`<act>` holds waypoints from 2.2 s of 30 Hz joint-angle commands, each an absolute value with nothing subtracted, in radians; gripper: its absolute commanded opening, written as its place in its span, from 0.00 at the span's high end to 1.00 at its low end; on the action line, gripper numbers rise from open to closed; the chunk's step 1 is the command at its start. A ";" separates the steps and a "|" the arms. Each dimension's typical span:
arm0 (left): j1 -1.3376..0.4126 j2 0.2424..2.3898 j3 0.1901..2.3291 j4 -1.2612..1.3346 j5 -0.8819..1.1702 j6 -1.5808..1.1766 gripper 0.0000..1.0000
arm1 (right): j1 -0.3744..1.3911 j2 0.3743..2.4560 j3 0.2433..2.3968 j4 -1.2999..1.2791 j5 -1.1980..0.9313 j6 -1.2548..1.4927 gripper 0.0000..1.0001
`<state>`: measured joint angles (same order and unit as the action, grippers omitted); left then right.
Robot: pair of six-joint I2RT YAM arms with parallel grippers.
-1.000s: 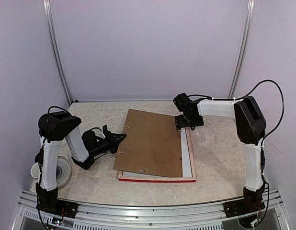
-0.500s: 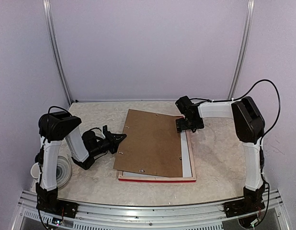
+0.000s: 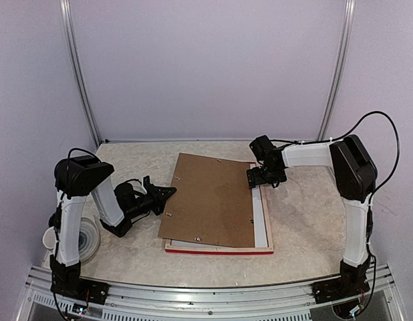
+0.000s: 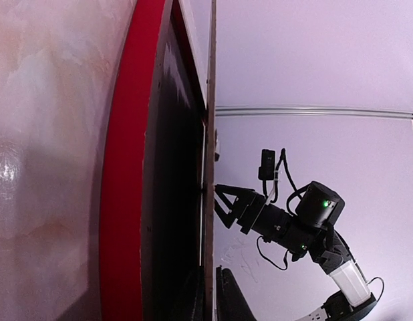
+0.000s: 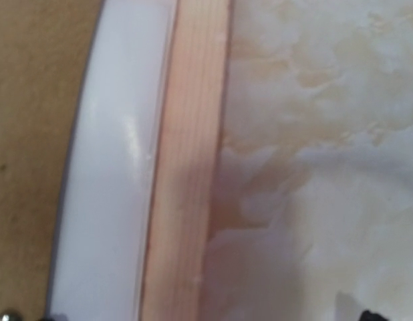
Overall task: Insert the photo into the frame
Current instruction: Place the backboard on the frame body.
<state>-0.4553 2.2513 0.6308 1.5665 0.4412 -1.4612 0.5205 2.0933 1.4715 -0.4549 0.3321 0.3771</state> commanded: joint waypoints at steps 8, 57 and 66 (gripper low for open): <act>-0.459 2.279 0.661 1.851 0.460 -1.477 0.85 | 0.531 2.055 1.474 -0.451 0.280 0.324 0.01; -0.491 1.965 0.710 1.014 0.405 -1.132 0.67 | 0.476 1.838 1.209 -0.402 0.107 0.485 0.01; -0.507 1.902 0.771 0.804 0.368 -1.041 0.57 | 0.401 1.769 1.143 -0.307 -0.089 0.536 0.01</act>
